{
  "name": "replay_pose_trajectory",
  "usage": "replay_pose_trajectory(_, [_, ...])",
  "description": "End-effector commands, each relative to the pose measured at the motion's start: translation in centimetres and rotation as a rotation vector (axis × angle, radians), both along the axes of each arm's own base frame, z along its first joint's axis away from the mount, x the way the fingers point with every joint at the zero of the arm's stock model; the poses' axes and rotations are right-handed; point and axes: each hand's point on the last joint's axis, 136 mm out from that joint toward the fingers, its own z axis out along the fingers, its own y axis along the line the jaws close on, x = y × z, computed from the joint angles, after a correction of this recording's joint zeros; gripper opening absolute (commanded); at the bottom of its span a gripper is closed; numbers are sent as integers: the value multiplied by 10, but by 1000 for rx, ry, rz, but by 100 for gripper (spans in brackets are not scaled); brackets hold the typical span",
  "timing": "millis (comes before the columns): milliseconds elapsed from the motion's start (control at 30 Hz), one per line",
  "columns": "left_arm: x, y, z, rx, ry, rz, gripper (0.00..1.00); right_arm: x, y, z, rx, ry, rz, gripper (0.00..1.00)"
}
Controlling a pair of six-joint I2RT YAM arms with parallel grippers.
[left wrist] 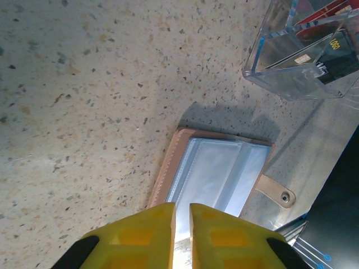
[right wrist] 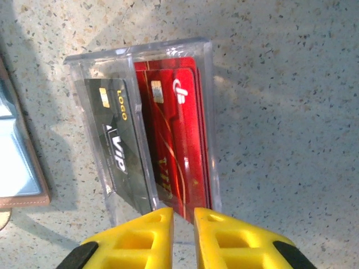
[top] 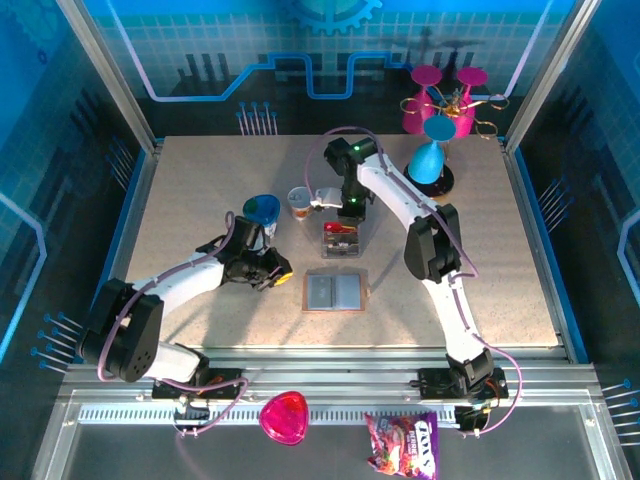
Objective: Take the credit cards out of the card holder
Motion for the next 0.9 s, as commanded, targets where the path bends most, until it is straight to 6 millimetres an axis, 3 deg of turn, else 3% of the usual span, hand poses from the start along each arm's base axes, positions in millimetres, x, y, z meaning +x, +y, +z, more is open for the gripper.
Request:
replay_pose_trajectory(0, [-1, -3, -5, -26, 5, -31, 14, 1, 10, 36, 79, -99, -67, 17])
replay_pose_trajectory(233, [3, -11, -7, -44, 11, -55, 14, -11, 20, 48, 216, -121, -260, 18])
replay_pose_trajectory(600, [-2, -32, -13, -50, 28, -112, 14, -46, 8, 50, 398, -109, -655, 17])
replay_pose_trajectory(867, [-7, -51, -21, -45, 45, -158, 13, -77, 15, 48, 552, 48, -910, 15])
